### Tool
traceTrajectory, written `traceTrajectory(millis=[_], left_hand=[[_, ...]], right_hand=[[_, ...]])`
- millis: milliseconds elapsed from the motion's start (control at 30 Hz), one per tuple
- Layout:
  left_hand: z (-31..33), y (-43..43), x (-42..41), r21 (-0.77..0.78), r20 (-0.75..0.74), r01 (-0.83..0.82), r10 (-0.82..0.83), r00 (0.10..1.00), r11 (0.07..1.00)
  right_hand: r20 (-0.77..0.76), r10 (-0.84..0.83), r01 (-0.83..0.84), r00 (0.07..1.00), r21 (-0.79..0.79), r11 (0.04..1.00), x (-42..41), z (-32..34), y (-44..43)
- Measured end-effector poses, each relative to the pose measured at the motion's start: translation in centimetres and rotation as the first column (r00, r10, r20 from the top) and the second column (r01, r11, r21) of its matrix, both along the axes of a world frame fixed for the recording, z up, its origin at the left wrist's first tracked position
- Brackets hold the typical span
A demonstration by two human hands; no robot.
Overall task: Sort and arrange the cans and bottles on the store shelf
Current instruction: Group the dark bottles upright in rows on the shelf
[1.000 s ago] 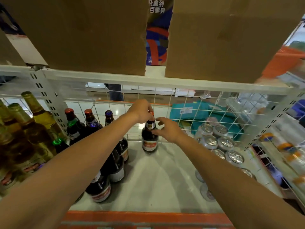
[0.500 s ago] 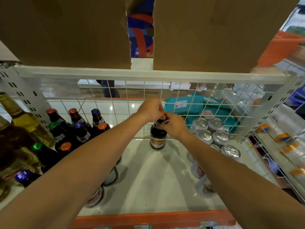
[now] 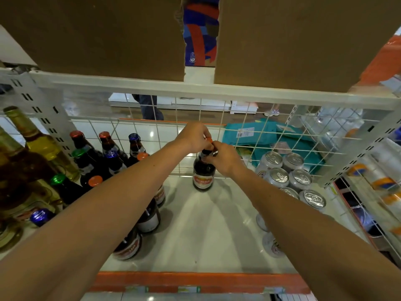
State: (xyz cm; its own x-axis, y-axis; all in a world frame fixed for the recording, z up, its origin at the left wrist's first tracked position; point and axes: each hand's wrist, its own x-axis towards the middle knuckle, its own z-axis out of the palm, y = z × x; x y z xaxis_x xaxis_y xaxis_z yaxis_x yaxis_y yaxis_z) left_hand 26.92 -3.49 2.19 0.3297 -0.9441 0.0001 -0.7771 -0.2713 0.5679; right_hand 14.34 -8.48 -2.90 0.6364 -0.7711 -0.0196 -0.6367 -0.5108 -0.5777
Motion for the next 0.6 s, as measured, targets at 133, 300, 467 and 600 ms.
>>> traceTrajectory(millis=[133, 300, 467, 600], left_hand=[[1.2, 0.6, 0.8, 0.024, -0.054, 0.011, -0.01, 0.999, 1.0], [4.0, 3.8, 3.7, -0.048, -0.019, -0.006, 0.006, 1.0, 0.999], [5.6, 8.3, 8.2, -0.054, 0.061, -0.106, 0.11, 0.992, 0.993], [5.9, 11.6, 10.7, -0.035, 0.136, -0.163, 0.166, 0.977, 0.986]], right_hand=[[-0.026, -0.001, 0.001, 1.0, 0.021, 1.0, -0.1, 0.6, -0.1], [-0.023, 0.011, -0.009, 1.0, 0.092, 0.996, -0.1, 1.5, 0.3], [0.26, 0.065, 0.001, 0.963, -0.245, 0.969, 0.8, 3.9, 2.3], [0.194, 0.237, -0.156, 0.952, -0.361, 0.919, 3.6, 5.2, 4.7]])
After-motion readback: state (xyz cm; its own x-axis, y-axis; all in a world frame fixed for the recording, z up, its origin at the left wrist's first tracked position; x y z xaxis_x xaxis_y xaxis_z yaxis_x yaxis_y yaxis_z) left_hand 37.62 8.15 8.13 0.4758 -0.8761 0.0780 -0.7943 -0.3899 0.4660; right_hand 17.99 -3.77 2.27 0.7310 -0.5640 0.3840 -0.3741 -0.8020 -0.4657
